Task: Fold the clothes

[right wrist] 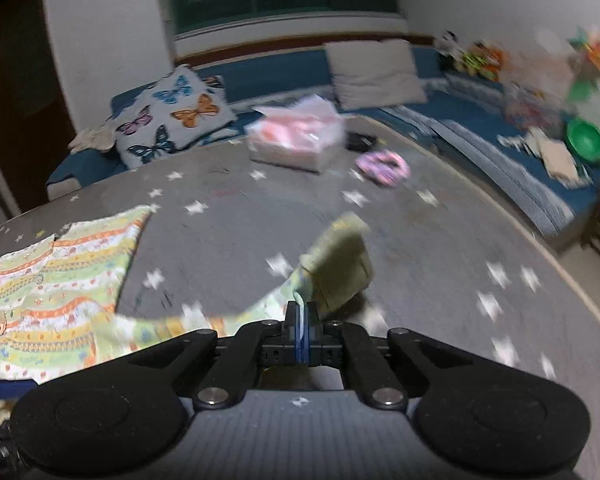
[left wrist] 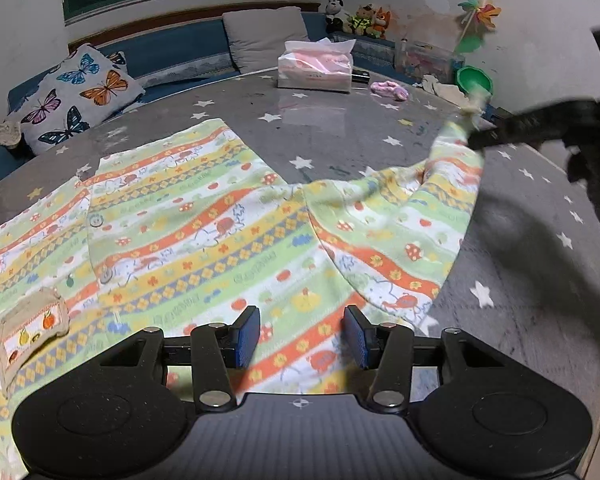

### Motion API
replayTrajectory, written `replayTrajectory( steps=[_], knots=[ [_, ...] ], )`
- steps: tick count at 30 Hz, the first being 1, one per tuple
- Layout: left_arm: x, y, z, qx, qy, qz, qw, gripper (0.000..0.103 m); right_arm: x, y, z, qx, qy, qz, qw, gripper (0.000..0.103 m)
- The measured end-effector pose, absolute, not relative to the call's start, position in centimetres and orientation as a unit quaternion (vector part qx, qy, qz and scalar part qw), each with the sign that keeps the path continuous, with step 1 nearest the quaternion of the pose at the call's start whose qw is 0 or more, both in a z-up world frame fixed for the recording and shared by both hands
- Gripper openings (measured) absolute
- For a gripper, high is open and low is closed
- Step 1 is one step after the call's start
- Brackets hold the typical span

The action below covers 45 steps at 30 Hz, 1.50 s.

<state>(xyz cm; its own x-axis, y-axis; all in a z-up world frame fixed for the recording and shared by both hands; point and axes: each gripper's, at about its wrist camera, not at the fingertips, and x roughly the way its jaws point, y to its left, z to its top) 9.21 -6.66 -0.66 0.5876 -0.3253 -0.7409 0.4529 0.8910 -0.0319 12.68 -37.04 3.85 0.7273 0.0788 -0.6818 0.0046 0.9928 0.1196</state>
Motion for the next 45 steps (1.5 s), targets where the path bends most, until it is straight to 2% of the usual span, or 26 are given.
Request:
replayTrajectory(
  steps=[5,7,13,17,20,21,26,30,36,40,45],
  knots=[
    [8.1,-6.3,-0.7,0.081,0.398,-0.224,0.886,0.052,10.6,-39.4,1.4,0.080,0.396,-0.024,0.914,0.006],
    [7.7,-6.3,-0.6,0.083,0.398,-0.225,0.885,0.052,10.3,-39.7,1.6,0.076,0.386,-0.038,0.919,0.010],
    [7.2,-6.0,-0.6,0.072,0.399,-0.221,0.887,0.052,10.5,-39.1,3.1,0.057,0.352,-0.028,0.934,0.012],
    [6.8,-5.6,-0.4,0.059,0.401,-0.220,0.887,0.053,12.7,-37.4,2.4,0.046,0.368,0.012,0.928,0.021],
    [6.3,-4.6,0.0,0.043,0.399,-0.210,0.892,0.054,14.7,-36.2,1.2,0.031,0.383,0.019,0.923,0.024],
    [6.0,-4.0,0.3,0.036,0.396,-0.205,0.894,0.054,15.1,-36.0,1.1,0.026,0.380,0.019,0.924,0.029],
    [4.8,0.7,1.5,-0.010,0.380,-0.148,0.913,0.054,16.8,-35.8,0.9,0.025,0.374,0.021,0.927,0.036],
    [4.2,5.7,2.1,-0.037,0.372,-0.072,0.925,0.054,16.7,-35.5,0.7,0.018,0.371,0.029,0.928,0.051],
    [3.9,12.7,1.4,-0.053,0.387,0.030,0.920,0.054,16.8,-34.9,0.6,0.015,0.371,0.035,0.928,0.064],
    [4.0,16.0,0.3,-0.059,0.402,0.083,0.910,0.054,16.9,-34.4,0.6,0.008,0.373,0.035,0.927,0.067],
    [3.4,18.3,0.2,-0.062,0.375,0.148,0.913,0.054,16.9,-34.1,0.5,0.004,0.374,0.039,0.927,0.077]
  ],
)
